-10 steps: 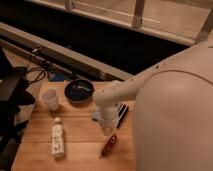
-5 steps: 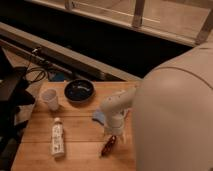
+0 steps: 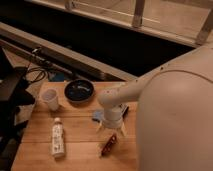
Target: Place the pepper in the ceramic bowl
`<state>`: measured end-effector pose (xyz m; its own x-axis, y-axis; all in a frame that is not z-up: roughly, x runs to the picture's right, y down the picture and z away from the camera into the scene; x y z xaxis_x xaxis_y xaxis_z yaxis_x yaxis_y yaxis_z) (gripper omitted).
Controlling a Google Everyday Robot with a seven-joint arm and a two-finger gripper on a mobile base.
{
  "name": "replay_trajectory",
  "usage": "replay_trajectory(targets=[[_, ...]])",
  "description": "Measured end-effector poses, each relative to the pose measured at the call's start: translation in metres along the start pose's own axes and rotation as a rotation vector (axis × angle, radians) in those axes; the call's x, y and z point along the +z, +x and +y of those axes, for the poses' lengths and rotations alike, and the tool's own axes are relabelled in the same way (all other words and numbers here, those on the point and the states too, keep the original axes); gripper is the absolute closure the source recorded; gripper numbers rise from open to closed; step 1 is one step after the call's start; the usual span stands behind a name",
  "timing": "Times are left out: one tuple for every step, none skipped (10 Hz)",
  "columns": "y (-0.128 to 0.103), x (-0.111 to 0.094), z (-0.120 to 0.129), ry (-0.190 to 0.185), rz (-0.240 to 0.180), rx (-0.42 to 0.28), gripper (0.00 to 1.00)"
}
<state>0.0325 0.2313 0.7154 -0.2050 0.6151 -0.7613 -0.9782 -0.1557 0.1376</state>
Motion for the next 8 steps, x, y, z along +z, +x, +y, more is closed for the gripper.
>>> replay_trajectory(targets=[[-0.001, 0.005, 0.0, 0.002, 0.008, 0.005, 0.2], [-0.004, 0.014, -0.002, 0.005, 0.023, 0.016, 0.2], [-0.007, 0.027, -0.007, 0.009, 0.045, 0.032, 0.2], [-0.009, 0.041, -0.008, 0.013, 0.065, 0.041, 0.2], [-0.01, 0.057, -0.007, 0.023, 0.092, 0.049, 0.2], [-0.011, 0.065, -0.007, 0.021, 0.112, 0.054, 0.2], [-0.012, 0.072, -0.011, 0.014, 0.139, 0.066, 0.23], [-0.012, 0.078, -0.014, 0.005, 0.164, 0.074, 0.32]])
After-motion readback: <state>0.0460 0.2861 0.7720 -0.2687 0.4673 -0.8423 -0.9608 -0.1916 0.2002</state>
